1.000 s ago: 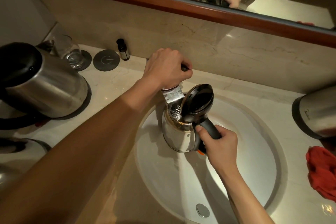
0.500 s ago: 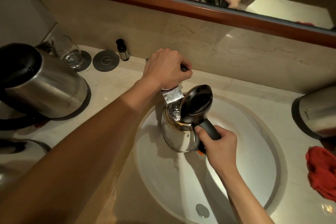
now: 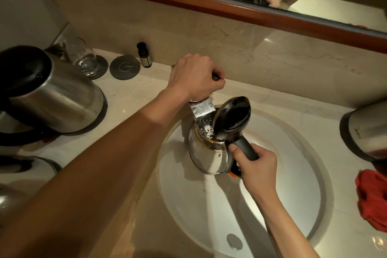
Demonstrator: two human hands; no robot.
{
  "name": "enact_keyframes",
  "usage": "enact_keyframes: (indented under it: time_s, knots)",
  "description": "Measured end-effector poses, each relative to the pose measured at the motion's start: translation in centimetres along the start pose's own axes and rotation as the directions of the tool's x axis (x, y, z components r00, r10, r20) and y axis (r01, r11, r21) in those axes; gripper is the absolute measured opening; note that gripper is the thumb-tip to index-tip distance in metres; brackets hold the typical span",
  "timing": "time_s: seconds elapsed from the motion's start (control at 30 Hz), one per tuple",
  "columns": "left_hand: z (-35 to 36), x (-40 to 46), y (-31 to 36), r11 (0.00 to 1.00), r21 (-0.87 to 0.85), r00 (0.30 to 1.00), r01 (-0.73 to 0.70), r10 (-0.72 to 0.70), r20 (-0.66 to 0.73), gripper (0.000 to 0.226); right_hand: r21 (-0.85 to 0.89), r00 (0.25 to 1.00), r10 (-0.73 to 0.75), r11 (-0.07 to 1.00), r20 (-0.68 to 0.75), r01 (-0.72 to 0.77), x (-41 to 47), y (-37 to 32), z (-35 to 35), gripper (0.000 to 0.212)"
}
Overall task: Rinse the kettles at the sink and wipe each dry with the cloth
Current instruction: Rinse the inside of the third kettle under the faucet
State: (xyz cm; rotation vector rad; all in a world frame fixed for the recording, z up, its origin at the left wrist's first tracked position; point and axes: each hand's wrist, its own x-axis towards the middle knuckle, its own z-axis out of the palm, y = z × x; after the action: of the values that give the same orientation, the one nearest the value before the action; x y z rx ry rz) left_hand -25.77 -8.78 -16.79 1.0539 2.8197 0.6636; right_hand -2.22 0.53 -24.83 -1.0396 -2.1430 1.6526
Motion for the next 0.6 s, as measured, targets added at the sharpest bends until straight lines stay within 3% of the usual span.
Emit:
enact_keyframes:
  time_s: [0.6]
  knots:
    - [-0.03, 0.13, -0.04, 1.0, 0.006, 1.0, 0.002, -0.003, 0.002, 0.025, 0.002, 1.0, 0.016, 1.0, 0.01, -0.016, 0.35, -0.08, 0.12, 0.059]
